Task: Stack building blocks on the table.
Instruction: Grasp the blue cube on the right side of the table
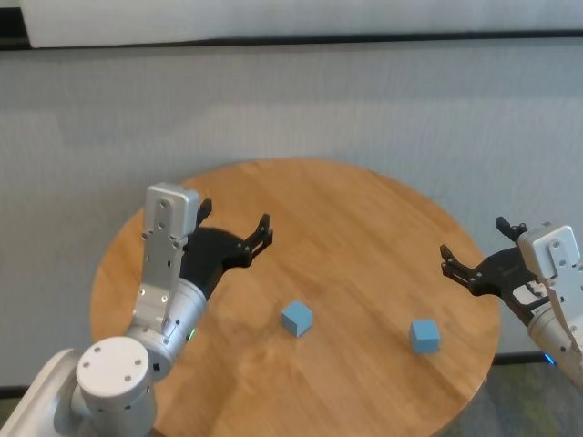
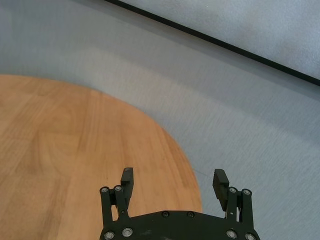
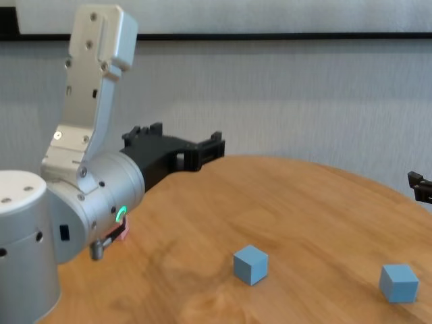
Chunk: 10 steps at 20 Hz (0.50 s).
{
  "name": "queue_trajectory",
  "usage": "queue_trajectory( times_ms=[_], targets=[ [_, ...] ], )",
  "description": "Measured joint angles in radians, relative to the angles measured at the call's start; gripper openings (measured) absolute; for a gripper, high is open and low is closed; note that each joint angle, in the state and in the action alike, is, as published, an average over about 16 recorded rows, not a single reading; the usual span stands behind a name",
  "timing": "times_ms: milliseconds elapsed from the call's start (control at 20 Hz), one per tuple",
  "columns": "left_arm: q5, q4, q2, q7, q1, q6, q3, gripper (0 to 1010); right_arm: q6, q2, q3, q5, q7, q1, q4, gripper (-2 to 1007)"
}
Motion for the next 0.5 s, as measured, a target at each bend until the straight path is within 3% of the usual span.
queue_trajectory(
  times_ms=[500],
  targets=[
    [0.044,-0.008,-0.021,0.044,0.017,0.022,-0.034,1000,0.000,0.000,0.000,0.000,0.000,0.000,0.000,1005]
  ],
)
